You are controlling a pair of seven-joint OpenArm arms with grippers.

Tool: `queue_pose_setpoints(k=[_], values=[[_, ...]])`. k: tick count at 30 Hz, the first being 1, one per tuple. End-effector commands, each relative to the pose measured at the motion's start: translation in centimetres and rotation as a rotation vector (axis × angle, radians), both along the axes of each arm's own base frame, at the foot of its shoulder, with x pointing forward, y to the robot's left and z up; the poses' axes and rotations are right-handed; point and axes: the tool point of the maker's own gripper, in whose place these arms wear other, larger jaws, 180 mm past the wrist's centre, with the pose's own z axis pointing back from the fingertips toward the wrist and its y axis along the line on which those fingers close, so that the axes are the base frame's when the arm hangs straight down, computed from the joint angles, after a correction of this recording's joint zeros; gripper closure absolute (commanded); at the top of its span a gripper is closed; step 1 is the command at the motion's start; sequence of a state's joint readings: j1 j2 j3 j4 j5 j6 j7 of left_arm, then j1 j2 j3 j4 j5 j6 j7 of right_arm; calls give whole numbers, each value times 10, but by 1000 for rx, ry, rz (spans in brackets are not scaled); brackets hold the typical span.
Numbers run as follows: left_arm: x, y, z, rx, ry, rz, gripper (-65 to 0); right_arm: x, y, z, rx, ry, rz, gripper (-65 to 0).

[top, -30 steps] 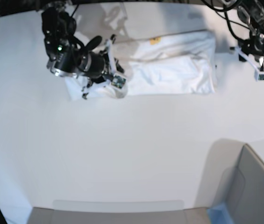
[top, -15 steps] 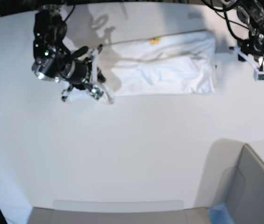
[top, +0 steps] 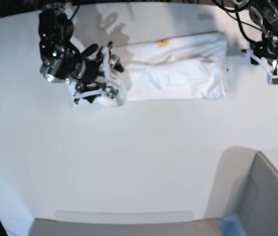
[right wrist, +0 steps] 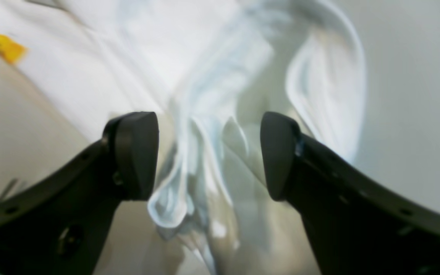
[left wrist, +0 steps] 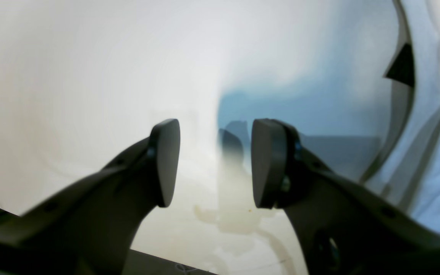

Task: Layout the t-shirt on the table in an organized manner, then fold the t-shirt properly
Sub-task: 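Lay the strip end down and open the right gripper, then grasp the other strip end with the left gripper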

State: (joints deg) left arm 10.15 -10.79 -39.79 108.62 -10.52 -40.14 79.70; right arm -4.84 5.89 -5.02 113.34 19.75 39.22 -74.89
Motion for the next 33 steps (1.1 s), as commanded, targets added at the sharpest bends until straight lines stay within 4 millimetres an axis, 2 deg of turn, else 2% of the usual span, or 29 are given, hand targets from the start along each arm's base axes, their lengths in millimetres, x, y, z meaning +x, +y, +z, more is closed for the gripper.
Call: queue_pose_setpoints(k=[1, 5, 8, 10, 12, 14, 16, 19, 23, 26, 29, 31, 33], values=[[3, 5, 8, 24, -12, -1, -309, 3, 22, 17, 65, -49, 63, -415], [3, 5, 8, 24, -12, -1, -309, -7, 70, 33, 115, -83, 201, -415], [3, 5, 8, 23, -14, 0, -309, -9, 97, 49, 155, -119, 266, -415], [3, 5, 8, 23, -14, 0, -309, -6, 105, 57, 170, -139, 275, -415], [3, 5, 8, 23, -12, 0, -309, 0, 105, 62, 171, -159, 272, -415], [3, 5, 8, 23, -12, 0, -309, 10, 95, 66, 163, -179, 236, -415], [3, 5, 8, 23, -12, 0, -309, 26, 75, 67, 157, -188, 156, -415], [4, 4, 8, 20, -16, 0, -309, 51, 28, 68, 123, -209, 15, -414], [5, 0, 6, 7, -18, 2, -309, 66, -29, 63, 34, -225, -96, -389], [4, -3, 4, 0, -18, 3, -309, 67, -55, 57, -25, -222, -125, -284], [7, -7, 3, -5, -18, -11, -309, 64, -73, 51, -51, -206, -168, -135], [11, -14, 1, -11, -14, -40, -309, 59, -79, 46, -55, -187, -186, -59], [14, -19, 0, -15, -11, -57, -309, 50, -77, 37, -57, -158, -181, -23]])
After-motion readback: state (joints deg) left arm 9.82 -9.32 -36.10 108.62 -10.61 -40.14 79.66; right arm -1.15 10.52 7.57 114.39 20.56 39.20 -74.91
